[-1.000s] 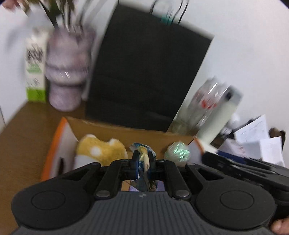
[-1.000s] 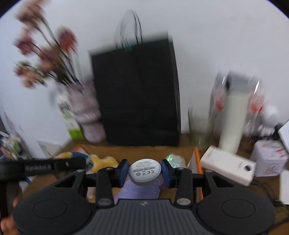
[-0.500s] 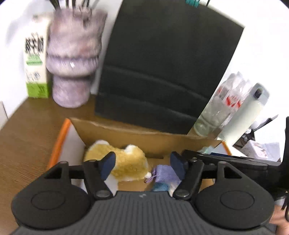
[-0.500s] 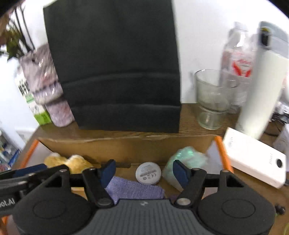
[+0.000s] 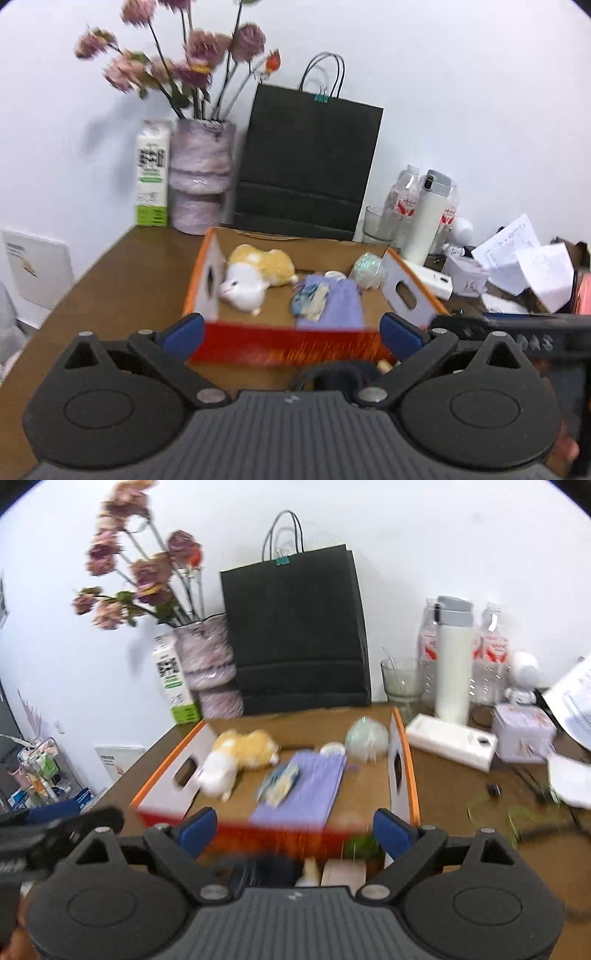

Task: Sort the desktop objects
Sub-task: 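Withdraw both tools from the box toward the remaining table items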

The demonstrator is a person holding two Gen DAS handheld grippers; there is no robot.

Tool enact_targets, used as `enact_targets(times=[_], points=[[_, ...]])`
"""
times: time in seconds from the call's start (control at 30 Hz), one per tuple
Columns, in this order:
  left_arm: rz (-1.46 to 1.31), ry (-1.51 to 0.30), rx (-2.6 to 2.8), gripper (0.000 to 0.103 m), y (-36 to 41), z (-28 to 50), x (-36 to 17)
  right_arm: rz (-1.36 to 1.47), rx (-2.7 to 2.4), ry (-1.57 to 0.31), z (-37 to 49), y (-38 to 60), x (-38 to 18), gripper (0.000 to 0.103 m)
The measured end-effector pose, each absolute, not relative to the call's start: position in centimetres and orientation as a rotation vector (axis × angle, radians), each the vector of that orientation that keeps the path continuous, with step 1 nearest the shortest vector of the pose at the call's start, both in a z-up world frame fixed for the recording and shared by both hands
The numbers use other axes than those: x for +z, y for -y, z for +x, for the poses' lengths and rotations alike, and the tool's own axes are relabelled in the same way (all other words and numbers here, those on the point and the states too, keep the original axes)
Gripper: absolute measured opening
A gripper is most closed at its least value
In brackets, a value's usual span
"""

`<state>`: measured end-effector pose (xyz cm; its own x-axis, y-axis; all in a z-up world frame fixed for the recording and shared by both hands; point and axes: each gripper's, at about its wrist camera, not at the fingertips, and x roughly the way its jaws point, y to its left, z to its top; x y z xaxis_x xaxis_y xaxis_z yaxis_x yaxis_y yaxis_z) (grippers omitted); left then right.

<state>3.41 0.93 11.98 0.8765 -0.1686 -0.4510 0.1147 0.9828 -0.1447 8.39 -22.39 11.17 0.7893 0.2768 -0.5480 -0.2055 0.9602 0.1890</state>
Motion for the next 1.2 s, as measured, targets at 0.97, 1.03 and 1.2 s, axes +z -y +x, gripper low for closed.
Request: enact_targets(times=[0.97,1.03,1.2], points=[[0.003,-0.546,-0.202,0.103,-0.2,-6.5,1.4,0.155,0.219,-0.6,-7.1,23.5,0.9,0.092],[-0.016,-0.534,-0.208,0.103,-0.3,-6.4,1.6,0.147,0.208,-0.582,-6.9,23.8,1.2,0.092],[-0.034,-0.524,-0.257,0.103,0.8,-4.5,2.3,0.012,0.124,-0.562,-4.8,24.4,2.3,0.085]])
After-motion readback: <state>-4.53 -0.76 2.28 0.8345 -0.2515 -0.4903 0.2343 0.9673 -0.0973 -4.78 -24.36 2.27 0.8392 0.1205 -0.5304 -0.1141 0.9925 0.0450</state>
